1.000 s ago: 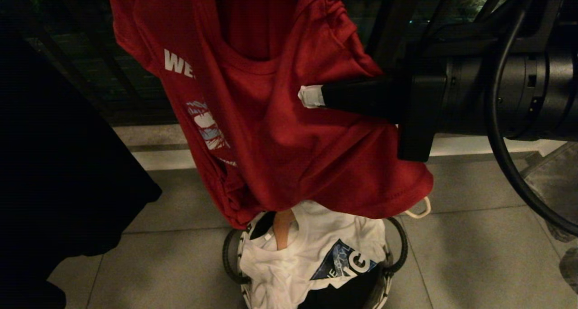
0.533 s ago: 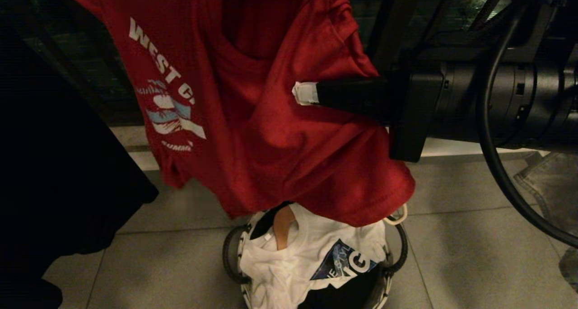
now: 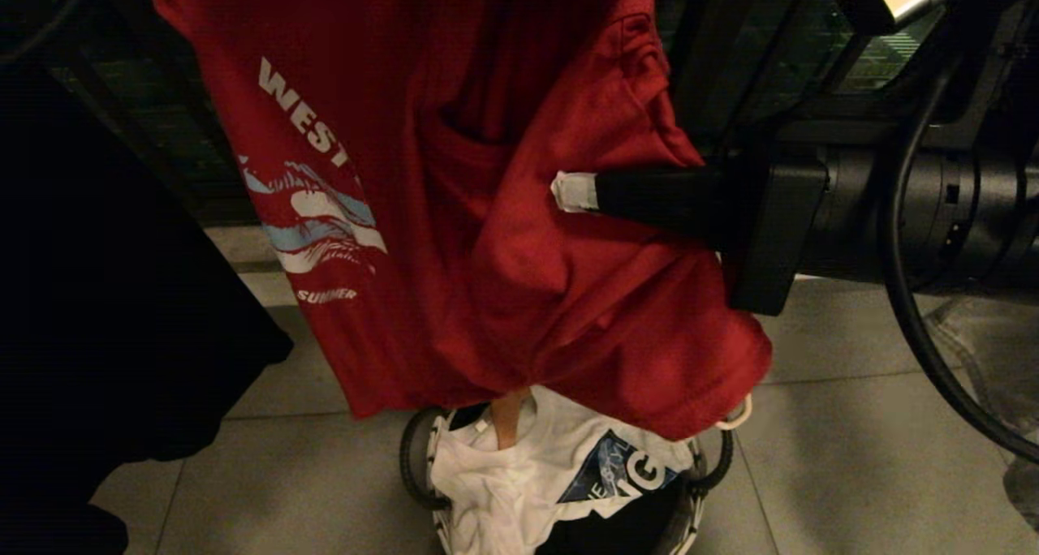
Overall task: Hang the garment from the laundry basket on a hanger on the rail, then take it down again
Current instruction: Hang the clothes on the clothes rack
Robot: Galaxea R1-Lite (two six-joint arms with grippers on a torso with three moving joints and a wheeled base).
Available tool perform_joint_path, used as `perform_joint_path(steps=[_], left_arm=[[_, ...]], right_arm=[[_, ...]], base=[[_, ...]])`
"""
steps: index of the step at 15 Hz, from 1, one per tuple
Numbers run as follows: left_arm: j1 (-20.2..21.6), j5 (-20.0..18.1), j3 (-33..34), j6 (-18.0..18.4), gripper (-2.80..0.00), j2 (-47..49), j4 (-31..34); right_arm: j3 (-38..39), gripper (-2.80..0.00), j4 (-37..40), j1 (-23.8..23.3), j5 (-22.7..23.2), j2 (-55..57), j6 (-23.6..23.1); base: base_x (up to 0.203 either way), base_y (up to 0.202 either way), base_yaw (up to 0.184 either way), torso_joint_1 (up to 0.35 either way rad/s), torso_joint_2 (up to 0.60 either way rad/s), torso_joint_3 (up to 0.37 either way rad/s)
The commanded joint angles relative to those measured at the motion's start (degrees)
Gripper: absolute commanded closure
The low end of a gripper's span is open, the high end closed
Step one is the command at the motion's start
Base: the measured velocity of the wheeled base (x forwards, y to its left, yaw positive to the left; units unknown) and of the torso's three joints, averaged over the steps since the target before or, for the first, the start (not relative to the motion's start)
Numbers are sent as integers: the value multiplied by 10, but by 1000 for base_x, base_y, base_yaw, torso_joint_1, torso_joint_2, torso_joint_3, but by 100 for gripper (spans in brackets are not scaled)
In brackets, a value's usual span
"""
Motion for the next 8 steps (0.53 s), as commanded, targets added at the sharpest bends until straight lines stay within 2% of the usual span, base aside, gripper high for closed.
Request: perform_joint_path(steps=[1, 3, 4, 5, 8], left_arm=[[-7, 2, 1, 2, 0, 8, 3], [-9, 21, 1, 10, 0, 10, 25], [-22, 49, -1, 12, -280, 11, 40], [-33, 70, -2, 13, -280, 12, 44], [-42, 78, -3, 13, -280, 7, 56]], right_arm=[[7, 0, -1, -6, 3, -13, 1], [4, 0, -1, -6, 3, -13, 1], [4, 0, -1, -6, 3, -12, 0], [3, 0, -1, -6, 3, -12, 0], [-11, 0, 0, -6, 2, -1, 0]], base=[[0, 0, 0, 0, 0, 0], [0, 0, 0, 0, 0, 0], [0, 0, 0, 0, 0, 0], [0, 0, 0, 0, 0, 0], [0, 0, 0, 0, 0, 0]])
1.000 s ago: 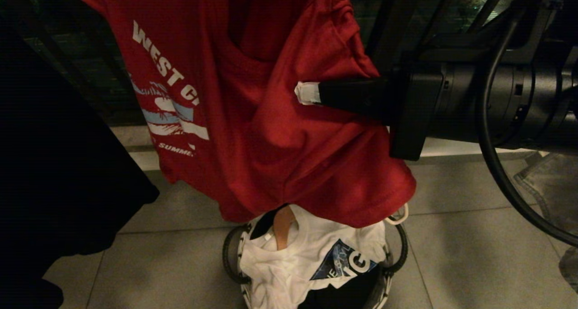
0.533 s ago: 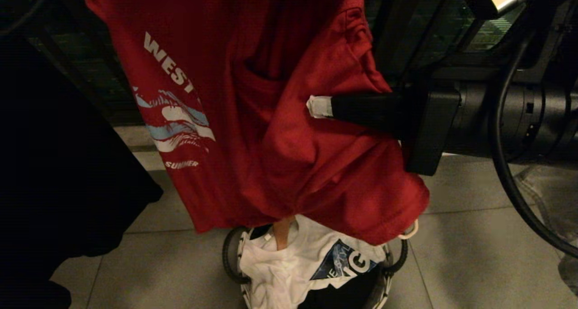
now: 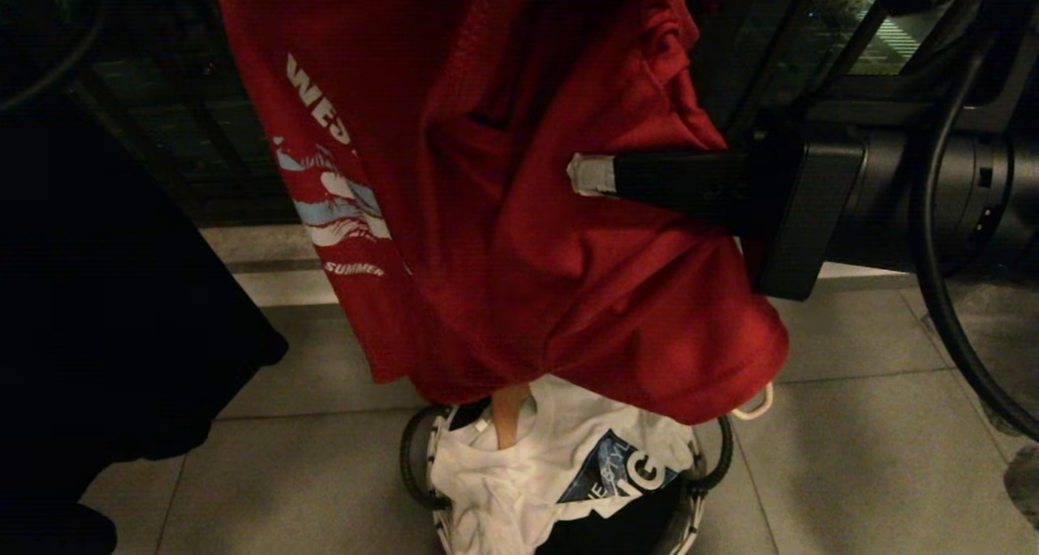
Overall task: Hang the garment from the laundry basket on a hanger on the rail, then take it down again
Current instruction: Hang the clothes on the clothes rack
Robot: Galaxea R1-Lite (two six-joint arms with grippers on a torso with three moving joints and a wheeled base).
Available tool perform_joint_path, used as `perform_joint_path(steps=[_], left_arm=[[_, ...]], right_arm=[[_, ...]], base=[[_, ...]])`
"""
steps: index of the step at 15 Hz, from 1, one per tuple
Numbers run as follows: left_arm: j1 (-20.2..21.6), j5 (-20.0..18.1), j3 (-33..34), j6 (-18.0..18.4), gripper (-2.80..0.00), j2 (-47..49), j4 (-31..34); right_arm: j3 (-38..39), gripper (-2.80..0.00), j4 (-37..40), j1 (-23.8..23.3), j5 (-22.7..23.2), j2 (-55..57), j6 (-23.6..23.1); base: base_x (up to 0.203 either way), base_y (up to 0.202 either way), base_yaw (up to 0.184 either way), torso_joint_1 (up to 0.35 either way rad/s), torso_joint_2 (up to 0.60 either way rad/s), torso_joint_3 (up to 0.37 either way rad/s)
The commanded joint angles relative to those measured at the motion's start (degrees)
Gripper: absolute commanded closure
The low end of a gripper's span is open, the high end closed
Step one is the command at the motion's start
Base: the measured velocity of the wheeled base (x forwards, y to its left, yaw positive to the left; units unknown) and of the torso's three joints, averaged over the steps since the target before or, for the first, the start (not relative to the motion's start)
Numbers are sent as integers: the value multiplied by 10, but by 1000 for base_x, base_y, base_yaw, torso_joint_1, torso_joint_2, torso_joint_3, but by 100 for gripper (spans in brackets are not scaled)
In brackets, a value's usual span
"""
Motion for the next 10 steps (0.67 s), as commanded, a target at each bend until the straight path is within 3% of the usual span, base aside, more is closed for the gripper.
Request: perform_joint_path(steps=[1, 4, 6, 10], left_arm=[[-4, 5, -2, 0, -280, -4, 23], [-4, 50, -5, -3, -280, -8, 71], [-7, 50, -5, -7, -280, -17, 89], [-13, 47, -5, -52, -280, -28, 159]], right_arm=[[-10, 0, 1, 0, 1, 10, 0], [-12, 0, 5, 0, -4, 15, 0], [-10, 0, 6, 0, -4, 15, 0], [-4, 0, 21, -9, -3, 12, 0]], base=[[0, 0, 0, 0, 0, 0], [0, 0, 0, 0, 0, 0], [0, 0, 0, 0, 0, 0], [0, 0, 0, 0, 0, 0]])
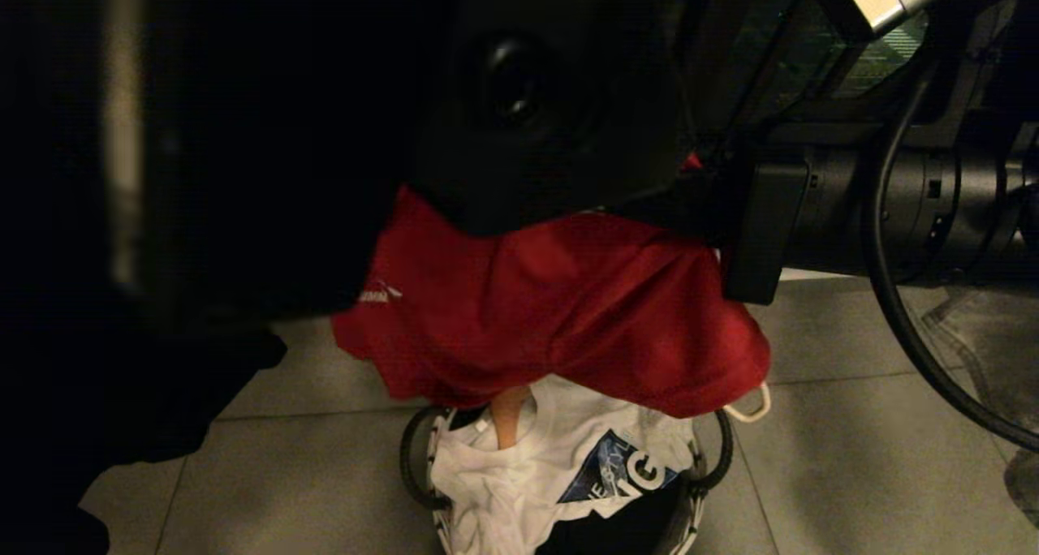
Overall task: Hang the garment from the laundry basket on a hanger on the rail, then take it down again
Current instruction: Hang the clothes on the clothes rack, then hang the clothes rack on the clothesline
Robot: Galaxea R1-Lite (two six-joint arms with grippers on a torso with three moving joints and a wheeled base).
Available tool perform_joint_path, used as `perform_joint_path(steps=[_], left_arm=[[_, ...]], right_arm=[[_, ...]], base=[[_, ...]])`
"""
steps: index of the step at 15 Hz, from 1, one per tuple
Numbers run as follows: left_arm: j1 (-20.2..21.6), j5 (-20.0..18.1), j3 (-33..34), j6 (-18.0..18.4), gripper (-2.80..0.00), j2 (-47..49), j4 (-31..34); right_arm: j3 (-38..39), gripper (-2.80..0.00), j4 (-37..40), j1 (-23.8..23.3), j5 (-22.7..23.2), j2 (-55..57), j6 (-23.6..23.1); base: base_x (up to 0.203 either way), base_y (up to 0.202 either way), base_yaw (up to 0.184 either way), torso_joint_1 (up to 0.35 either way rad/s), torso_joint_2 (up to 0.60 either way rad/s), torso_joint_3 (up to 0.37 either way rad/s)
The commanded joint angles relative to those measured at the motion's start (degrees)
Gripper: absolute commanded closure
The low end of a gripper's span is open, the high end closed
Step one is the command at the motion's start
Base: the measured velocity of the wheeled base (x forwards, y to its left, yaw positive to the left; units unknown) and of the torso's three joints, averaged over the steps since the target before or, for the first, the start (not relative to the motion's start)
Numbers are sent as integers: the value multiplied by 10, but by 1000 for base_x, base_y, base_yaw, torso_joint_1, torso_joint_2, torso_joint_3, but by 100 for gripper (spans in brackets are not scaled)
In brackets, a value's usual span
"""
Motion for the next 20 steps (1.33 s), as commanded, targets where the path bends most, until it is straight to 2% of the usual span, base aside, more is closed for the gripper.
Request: perform_joint_path(steps=[1, 4, 7, 8, 12, 14, 16, 18, 20], left_arm=[[1, 3, 0, -6, -280, -8, 24], [4, 5, 0, -33, -280, -14, 45], [13, 5, 1, -36, -280, -32, 43], [18, 6, 5, -36, 0, -41, 43], [61, 7, 38, -35, 0, -92, 46], [116, 5, 89, -44, 0, -126, 43], [177, 5, 143, -73, 0, -154, 24], [229, -1, 199, -96, 0, -175, -72], [263, -27, 267, -101, 0, -213, -162]], right_arm=[[5, 0, 7, -6, 2, -3, 0], [12, 0, 10, -9, 2, -8, 1], [19, 0, 9, -9, 1, -23, 2], [19, 0, 8, -9, 1, -24, 2], [27, 0, 8, -9, -3, -29, 1], [27, 0, 5, -9, -28, -30, 0], [24, 0, 5, -9, -59, -37, -1], [16, 0, 6, -9, -89, -53, -3], [8, 0, 10, -9, -100, -70, -4]], base=[[0, 0, 0, 0, 0, 0], [0, 0, 0, 0, 0, 0], [0, 0, 0, 0, 0, 0], [0, 0, 0, 0, 0, 0], [0, 0, 0, 0, 0, 0], [0, 0, 0, 0, 0, 0], [0, 0, 0, 0, 0, 0], [0, 0, 0, 0, 0, 0], [0, 0, 0, 0, 0, 0]])
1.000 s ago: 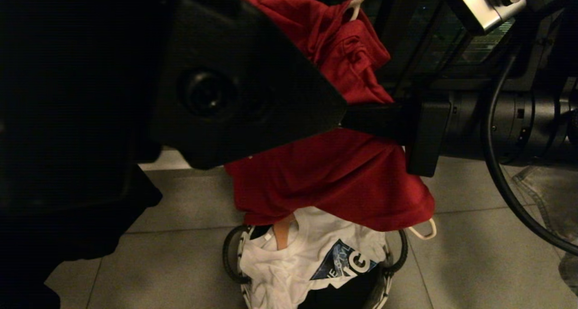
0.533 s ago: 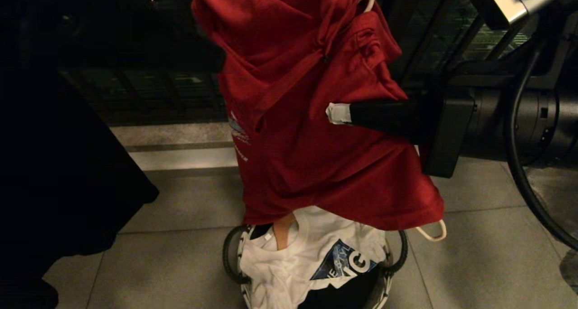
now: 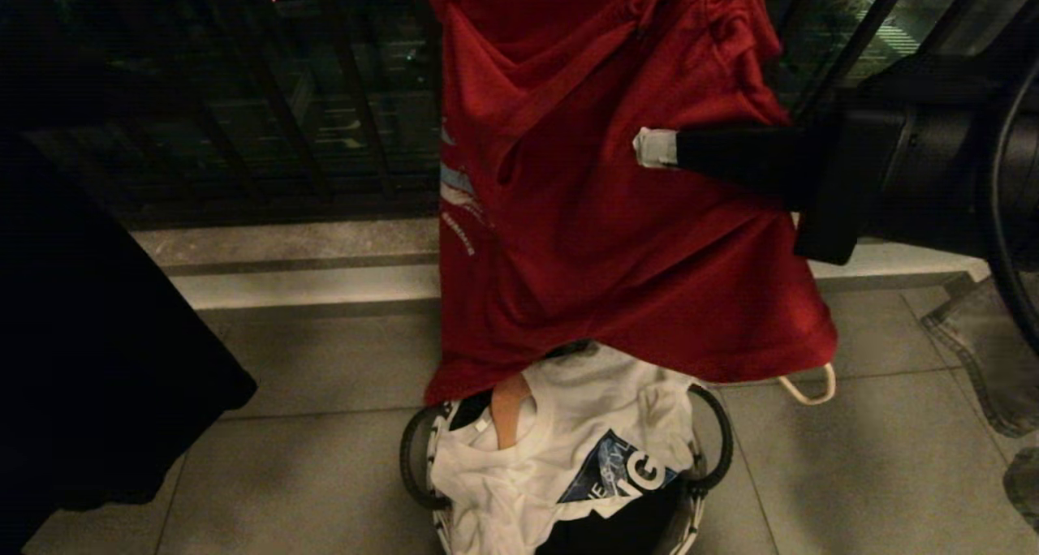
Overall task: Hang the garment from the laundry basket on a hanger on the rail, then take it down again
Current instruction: Hang the clothes rack on the clothesline
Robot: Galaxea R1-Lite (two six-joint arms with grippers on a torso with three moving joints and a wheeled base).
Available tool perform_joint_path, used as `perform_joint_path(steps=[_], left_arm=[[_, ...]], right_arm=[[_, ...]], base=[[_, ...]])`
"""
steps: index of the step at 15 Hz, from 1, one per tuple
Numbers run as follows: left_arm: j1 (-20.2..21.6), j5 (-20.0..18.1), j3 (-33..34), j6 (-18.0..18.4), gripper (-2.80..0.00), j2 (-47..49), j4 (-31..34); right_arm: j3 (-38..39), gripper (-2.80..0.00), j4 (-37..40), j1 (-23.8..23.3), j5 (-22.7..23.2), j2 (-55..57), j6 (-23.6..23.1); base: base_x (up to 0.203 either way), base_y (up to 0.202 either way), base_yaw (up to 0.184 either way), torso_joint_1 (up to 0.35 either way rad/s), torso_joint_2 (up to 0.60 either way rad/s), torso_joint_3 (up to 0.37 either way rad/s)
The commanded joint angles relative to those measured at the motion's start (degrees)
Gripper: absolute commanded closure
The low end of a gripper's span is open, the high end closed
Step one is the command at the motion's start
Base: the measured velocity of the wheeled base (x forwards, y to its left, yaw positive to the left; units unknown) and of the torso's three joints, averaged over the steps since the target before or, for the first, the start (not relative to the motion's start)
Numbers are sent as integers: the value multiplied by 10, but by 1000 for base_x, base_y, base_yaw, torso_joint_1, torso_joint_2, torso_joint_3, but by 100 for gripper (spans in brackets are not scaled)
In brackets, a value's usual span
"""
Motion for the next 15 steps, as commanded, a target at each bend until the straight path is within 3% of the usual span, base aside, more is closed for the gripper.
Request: perform_joint_path(steps=[1, 3, 7, 12, 15], left_arm=[[21, -12, 59, -3, 0, -56, -58], [27, -26, 118, -18, 0, -104, -87], [41, -27, 131, -31, 0, -104, -93], [42, -29, 139, -27, 0, -96, -94], [46, -28, 139, -28, 0, -95, -94]], right_arm=[[-3, 0, 1, 0, -21, -23, 0], [-9, 0, 35, 0, -64, -36, 0], [-31, 0, 66, -7, -98, -58, 0], [-35, 0, 92, -30, -101, -92, -4], [-46, 0, 146, -38, -102, -123, -10]], base=[[0, 0, 0, 0, 0, 0], [0, 0, 0, 0, 0, 0], [0, 0, 0, 0, 0, 0], [0, 0, 0, 0, 0, 0], [0, 0, 0, 0, 0, 0]])
